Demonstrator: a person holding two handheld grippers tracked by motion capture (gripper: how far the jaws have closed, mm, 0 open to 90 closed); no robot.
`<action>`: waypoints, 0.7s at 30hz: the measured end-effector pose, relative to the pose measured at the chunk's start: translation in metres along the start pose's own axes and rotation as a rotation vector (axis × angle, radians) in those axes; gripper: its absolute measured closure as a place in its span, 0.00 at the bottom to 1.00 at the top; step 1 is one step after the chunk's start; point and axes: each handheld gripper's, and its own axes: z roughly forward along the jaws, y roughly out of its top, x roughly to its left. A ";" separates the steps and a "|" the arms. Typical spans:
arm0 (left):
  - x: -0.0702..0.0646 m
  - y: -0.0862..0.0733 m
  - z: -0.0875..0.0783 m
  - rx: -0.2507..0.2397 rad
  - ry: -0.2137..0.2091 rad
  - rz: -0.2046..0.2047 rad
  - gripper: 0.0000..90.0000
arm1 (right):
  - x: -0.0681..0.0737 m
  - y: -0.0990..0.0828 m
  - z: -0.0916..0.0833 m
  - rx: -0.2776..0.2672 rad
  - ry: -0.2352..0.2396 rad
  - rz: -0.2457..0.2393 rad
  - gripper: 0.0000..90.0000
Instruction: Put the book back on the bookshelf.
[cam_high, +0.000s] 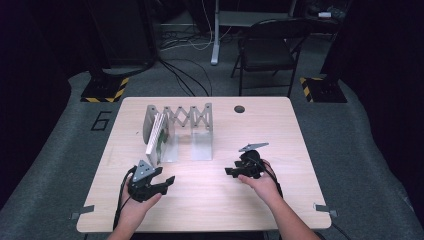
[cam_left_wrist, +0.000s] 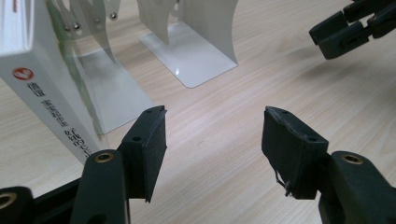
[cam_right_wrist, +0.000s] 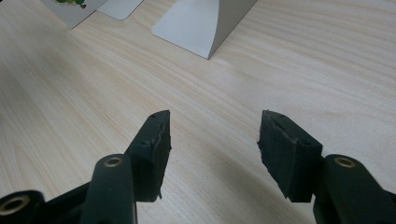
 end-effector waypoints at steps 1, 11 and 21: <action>0.000 -0.002 0.002 0.000 -0.004 0.011 0.43 | 0.000 0.000 0.000 0.000 0.000 -0.004 0.48; -0.004 -0.021 0.025 0.064 -0.043 0.091 0.42 | 0.001 -0.001 0.000 0.013 -0.003 0.006 0.48; -0.005 -0.028 0.038 0.115 -0.048 0.117 0.42 | 0.001 -0.002 0.001 0.011 -0.011 -0.005 0.48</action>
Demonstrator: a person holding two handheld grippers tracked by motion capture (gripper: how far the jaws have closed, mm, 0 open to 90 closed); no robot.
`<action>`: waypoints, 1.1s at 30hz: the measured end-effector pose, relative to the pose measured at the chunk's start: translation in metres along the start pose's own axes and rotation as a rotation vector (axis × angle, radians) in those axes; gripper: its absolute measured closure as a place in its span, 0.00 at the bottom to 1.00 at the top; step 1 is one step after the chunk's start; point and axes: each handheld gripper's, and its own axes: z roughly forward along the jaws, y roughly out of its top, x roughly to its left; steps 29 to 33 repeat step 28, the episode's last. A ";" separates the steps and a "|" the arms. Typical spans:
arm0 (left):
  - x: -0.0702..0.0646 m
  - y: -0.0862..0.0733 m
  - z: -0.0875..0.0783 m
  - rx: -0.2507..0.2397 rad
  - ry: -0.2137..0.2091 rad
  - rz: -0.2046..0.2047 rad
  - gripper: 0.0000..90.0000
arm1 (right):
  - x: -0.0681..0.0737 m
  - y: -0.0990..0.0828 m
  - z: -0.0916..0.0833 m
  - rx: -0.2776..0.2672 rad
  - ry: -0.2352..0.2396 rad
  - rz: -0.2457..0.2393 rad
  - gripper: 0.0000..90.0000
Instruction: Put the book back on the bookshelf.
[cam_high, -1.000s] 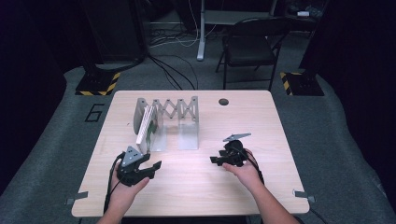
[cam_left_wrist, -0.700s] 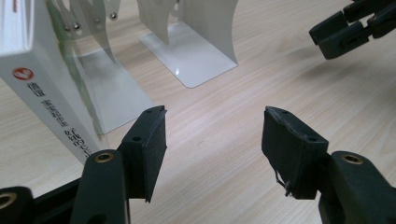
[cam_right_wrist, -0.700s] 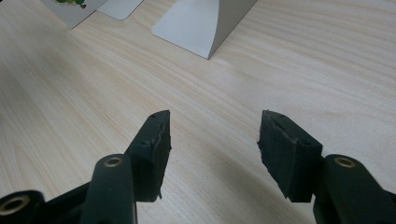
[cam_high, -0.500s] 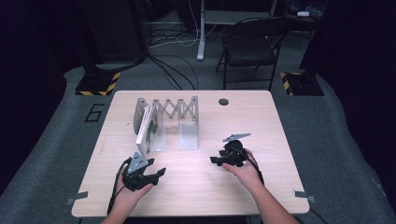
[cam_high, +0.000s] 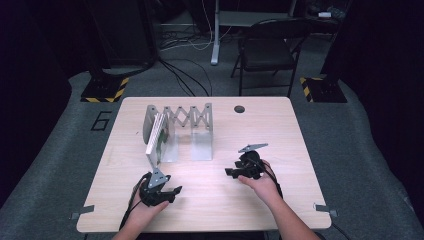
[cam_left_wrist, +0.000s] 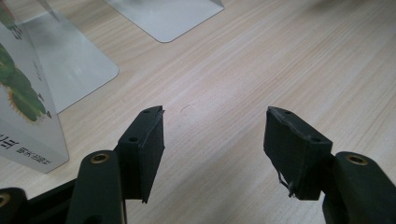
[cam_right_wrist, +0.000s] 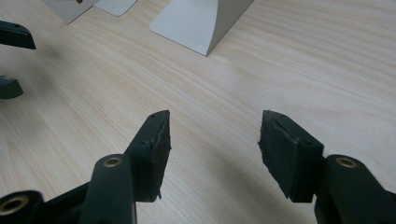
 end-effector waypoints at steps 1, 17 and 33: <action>0.000 0.000 0.001 0.005 -0.003 0.000 0.43 | 0.000 0.000 0.000 0.005 0.001 -0.002 0.48; -0.002 -0.001 0.006 0.021 0.002 0.006 0.42 | 0.001 -0.003 0.002 0.012 -0.008 -0.011 0.47; -0.002 0.002 0.007 0.001 0.006 -0.018 0.43 | -0.003 -0.005 0.000 -0.001 -0.010 -0.009 0.47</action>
